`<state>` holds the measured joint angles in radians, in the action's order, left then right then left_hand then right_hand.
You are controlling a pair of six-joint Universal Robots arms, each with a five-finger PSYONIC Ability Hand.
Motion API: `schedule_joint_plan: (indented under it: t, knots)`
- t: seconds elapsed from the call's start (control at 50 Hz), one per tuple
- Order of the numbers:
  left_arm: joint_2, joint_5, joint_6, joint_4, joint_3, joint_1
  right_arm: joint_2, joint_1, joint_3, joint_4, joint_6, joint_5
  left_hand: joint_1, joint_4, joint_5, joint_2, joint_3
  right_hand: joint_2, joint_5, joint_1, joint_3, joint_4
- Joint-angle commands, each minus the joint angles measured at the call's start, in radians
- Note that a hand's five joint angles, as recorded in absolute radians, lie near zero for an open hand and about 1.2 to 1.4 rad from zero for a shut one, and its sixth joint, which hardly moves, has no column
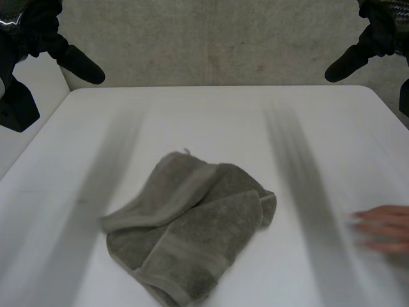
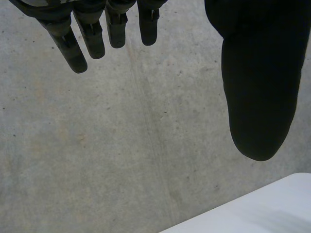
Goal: Fold the towel.
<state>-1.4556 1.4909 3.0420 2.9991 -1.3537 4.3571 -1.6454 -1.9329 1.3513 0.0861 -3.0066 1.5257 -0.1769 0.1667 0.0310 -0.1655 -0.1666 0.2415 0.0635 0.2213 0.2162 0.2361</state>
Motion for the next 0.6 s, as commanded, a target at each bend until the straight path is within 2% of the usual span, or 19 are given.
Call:
schedule_joint_plan:
  t: [0.02,0.22,0.32,0.42,0.48,0.58,0.6]
  knots:
    - [0.0,-0.001,0.001,0.006,-0.008,-0.002,0.001,0.0,0.002,0.0,0.0,-0.004,0.002,0.009,-0.03,-0.01,-0.009,-0.067,-0.064,-0.047,-0.042,-0.062]
    - [-0.015,-0.003,0.014,0.006,-0.008,-0.013,0.013,-0.015,0.005,0.0,0.048,-0.018,-0.01,0.02,-0.018,-0.022,-0.02,-0.067,-0.064,-0.047,-0.042,-0.062]
    - [-0.068,-0.005,0.064,0.003,-0.001,-0.014,0.079,-0.05,-0.008,0.021,0.113,-0.097,-0.019,0.029,-0.01,-0.03,-0.029,-0.067,-0.064,-0.047,-0.042,-0.062]
    - [-0.192,-0.006,0.185,-0.003,0.018,-0.017,0.136,-0.077,-0.017,0.084,0.153,-0.137,-0.022,0.032,-0.007,-0.033,-0.032,-0.067,-0.064,-0.047,-0.042,-0.062]
    - [-0.224,-0.006,0.218,-0.006,0.018,-0.017,0.189,-0.106,-0.031,0.144,0.172,-0.159,-0.022,0.032,-0.007,-0.033,-0.032,-0.067,-0.064,-0.047,-0.042,-0.062]
    - [-0.314,-0.011,0.38,-0.042,0.009,-0.007,0.265,-0.172,-0.037,0.222,0.202,-0.208,-0.022,0.032,-0.007,-0.033,-0.032,-0.067,-0.064,-0.047,-0.042,-0.062]
    - [-0.315,-0.011,0.38,-0.042,0.008,-0.007,0.265,-0.172,-0.037,0.222,0.203,-0.208,-0.022,0.032,-0.007,-0.033,-0.032,-0.067,-0.064,-0.047,-0.042,-0.062]
